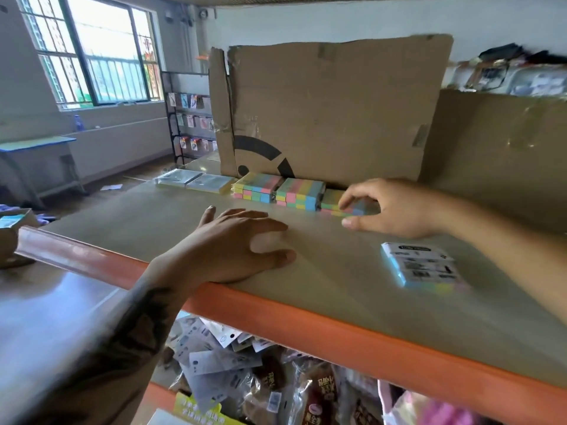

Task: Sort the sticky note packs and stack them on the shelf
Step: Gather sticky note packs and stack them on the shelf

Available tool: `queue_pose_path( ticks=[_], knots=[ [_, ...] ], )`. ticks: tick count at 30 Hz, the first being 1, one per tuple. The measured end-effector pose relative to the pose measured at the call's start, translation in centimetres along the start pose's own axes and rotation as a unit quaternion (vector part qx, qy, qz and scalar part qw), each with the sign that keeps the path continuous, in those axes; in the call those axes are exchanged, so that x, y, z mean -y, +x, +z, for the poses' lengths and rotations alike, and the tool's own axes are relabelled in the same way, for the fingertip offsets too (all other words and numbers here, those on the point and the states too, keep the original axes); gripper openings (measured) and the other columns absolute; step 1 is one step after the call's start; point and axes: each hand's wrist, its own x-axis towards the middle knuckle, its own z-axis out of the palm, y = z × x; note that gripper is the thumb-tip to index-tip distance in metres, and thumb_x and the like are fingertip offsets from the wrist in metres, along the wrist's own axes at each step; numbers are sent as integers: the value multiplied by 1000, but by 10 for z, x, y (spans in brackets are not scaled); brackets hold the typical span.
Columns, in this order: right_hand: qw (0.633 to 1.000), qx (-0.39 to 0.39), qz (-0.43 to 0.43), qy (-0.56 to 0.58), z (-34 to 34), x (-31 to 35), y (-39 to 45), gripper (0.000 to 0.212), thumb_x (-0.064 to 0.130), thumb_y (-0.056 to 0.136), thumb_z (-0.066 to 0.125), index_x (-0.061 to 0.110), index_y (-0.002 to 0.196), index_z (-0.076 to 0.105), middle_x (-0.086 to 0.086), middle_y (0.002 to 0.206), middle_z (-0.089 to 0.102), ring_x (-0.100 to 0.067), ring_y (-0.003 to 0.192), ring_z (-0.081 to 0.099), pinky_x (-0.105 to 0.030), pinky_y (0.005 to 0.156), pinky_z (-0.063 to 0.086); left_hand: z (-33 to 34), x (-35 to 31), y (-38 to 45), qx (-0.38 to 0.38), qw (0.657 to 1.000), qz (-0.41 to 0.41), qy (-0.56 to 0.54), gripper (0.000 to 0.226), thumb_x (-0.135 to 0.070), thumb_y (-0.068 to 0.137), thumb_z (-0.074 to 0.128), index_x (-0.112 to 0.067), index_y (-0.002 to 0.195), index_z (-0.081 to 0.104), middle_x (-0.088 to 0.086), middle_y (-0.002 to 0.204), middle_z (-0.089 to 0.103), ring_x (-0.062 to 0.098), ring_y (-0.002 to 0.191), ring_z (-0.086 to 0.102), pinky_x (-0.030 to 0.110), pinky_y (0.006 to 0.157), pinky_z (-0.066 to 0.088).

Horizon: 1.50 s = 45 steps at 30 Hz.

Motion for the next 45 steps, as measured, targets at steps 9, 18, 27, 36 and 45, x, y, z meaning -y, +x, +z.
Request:
queue_pose_path(
  ticks=[9,18,27,36,45],
  knots=[
    [981,172,69,59,-13,-31,-85,87,46,66,95,53,134,42,22,129,57,2,113,59,-16,93,46,7,-65,-10,-27,989,108,-97,63,-88,75,44,-60,131,50,-33,139,51,1,131,47,39,115,34],
    [971,44,42,232,-7,-6,-96,57,59,57,81,25,102,67,3,93,75,-6,68,62,-29,74,49,10,-74,-6,-8,974,156,-164,57,-55,79,79,-56,131,55,-32,128,58,-5,122,52,27,103,43],
    [893,26,52,446,-2,26,-95,42,45,85,66,5,100,65,-29,89,68,-39,75,65,-51,71,62,10,-69,-4,-25,921,183,-343,25,-23,96,70,-14,74,63,-8,67,54,5,65,48,24,66,40],
    [910,-130,17,394,7,37,-83,20,29,70,75,24,87,65,-12,83,73,-24,72,62,-41,69,44,12,-68,4,-54,848,171,-499,29,-37,80,80,-21,102,73,4,92,77,21,87,68,50,90,53],
    [800,-186,73,566,30,46,-79,39,24,68,87,25,75,49,-3,87,70,-18,77,64,-34,69,42,11,-60,8,-77,843,122,-518,8,-5,97,62,-2,99,70,0,87,72,2,77,65,12,70,47]
  ],
)
